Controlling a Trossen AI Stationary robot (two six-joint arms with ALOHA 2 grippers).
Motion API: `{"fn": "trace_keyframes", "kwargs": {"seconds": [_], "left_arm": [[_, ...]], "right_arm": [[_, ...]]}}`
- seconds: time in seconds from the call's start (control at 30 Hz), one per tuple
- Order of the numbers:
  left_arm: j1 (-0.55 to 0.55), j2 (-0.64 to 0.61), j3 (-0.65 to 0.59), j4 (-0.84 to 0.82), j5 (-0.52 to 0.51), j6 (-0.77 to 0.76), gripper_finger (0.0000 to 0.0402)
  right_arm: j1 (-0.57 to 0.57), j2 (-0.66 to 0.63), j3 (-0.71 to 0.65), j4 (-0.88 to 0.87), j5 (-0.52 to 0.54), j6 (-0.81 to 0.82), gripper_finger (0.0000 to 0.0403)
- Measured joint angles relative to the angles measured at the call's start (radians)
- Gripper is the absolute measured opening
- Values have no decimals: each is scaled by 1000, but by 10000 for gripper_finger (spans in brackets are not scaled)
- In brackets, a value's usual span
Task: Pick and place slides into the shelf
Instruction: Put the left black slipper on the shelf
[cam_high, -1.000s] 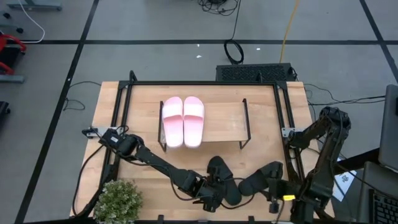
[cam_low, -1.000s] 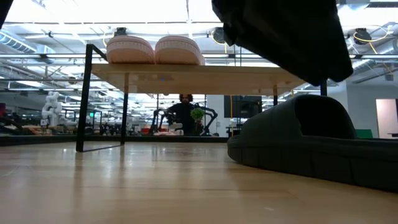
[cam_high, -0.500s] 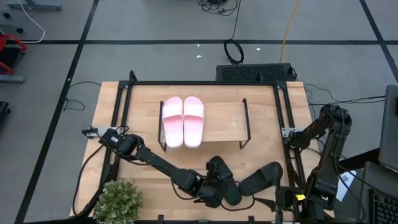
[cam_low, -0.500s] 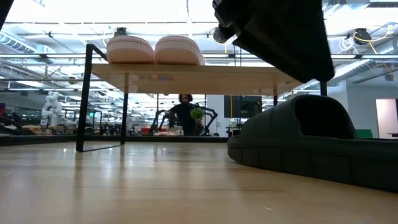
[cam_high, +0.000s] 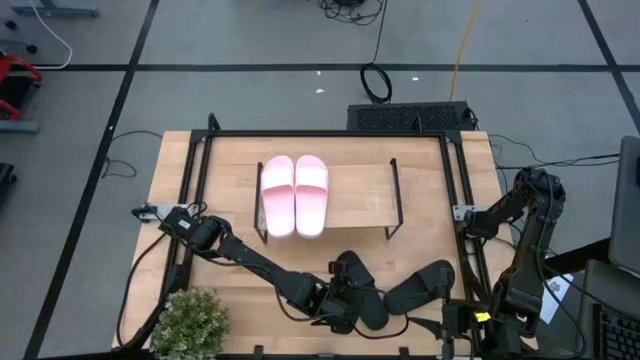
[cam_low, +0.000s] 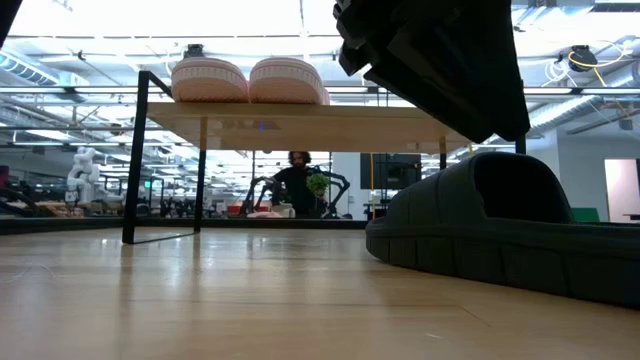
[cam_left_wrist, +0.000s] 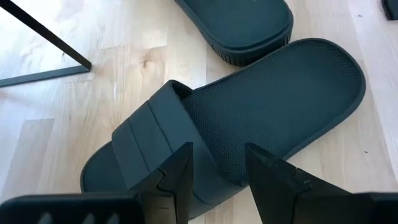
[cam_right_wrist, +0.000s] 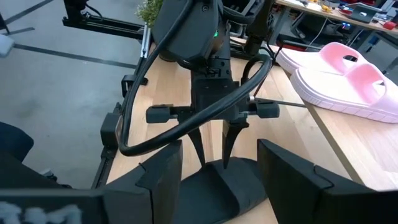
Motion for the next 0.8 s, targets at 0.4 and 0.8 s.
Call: {"fn": "trace_keyframes", "kwargs": {"seconds": [0.4,0.8], "left_arm": [[-1,56,3,12,-49,-52,140],[-4,56,8,-46,-101,-90,140]], "right_arm": [[0,0,0,0,0,-8,199],[0,0,0,1,1,-19,199]]}}
